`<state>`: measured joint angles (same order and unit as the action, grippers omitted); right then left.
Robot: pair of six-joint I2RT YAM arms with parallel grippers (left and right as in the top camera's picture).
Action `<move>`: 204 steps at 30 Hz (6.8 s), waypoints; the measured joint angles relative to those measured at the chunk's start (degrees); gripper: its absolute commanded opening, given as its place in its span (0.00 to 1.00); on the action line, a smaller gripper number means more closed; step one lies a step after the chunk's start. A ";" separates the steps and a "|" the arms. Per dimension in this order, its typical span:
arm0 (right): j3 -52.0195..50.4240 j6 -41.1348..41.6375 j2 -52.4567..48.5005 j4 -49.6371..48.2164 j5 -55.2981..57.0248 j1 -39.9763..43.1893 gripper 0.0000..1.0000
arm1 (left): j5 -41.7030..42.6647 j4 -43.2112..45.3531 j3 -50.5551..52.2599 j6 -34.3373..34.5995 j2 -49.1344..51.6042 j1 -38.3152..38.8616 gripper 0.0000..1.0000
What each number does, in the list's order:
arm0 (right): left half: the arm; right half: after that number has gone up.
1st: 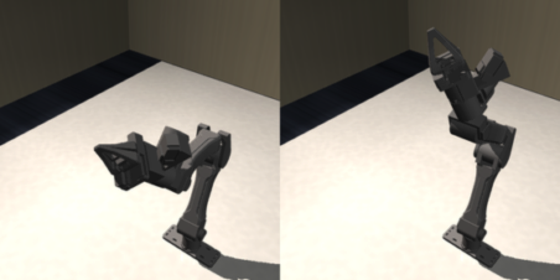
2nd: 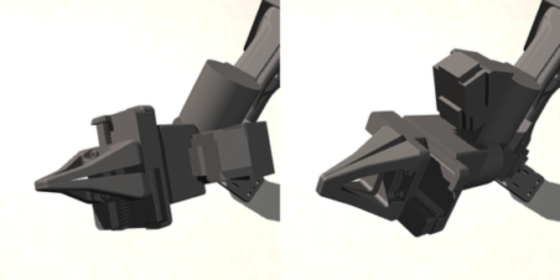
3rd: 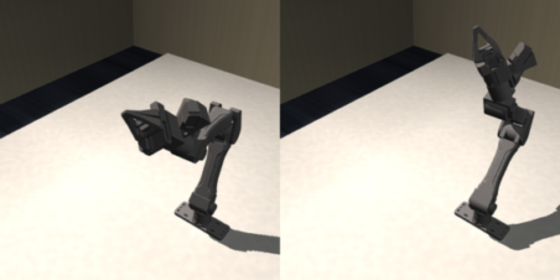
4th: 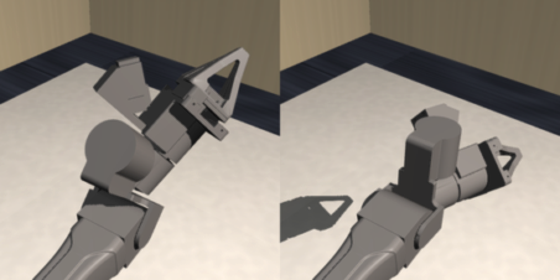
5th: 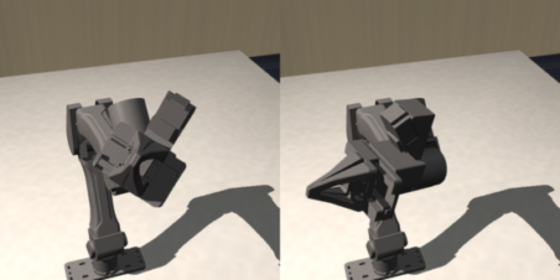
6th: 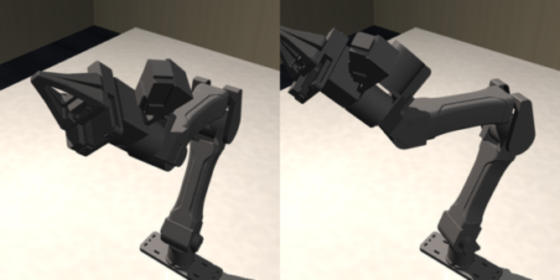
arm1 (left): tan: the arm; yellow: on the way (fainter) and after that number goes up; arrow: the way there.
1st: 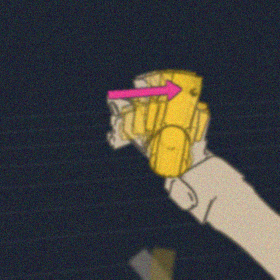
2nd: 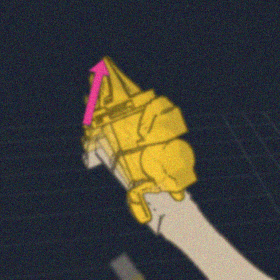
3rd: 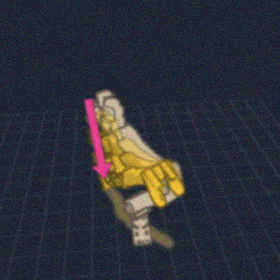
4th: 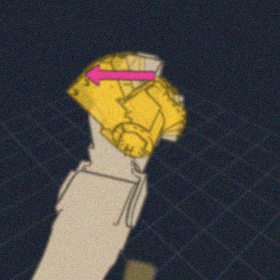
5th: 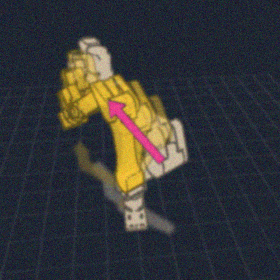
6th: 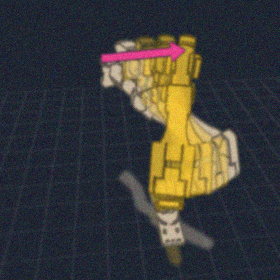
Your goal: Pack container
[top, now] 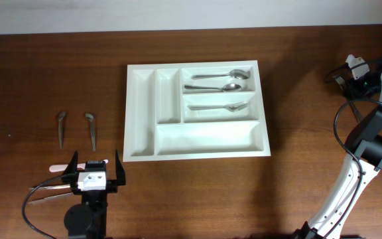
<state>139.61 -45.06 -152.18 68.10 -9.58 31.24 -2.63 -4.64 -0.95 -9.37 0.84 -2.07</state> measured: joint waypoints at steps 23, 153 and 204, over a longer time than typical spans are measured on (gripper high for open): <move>37.18 40.41 -1.86 22.60 -4.74 -8.96 0.04 | 0.00 0.02 0.00 -0.02 0.00 0.00 0.99; 15.96 117.02 0.26 28.98 17.51 -45.86 0.99 | 0.00 0.00 0.00 0.00 0.00 0.00 0.99; -37.22 39.58 80.65 22.71 16.52 -27.89 0.99 | 0.00 0.02 0.00 0.00 0.00 0.00 0.99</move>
<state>102.39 -5.48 -71.53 90.80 6.94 3.36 -2.63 -4.62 -0.95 -9.37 0.84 -2.07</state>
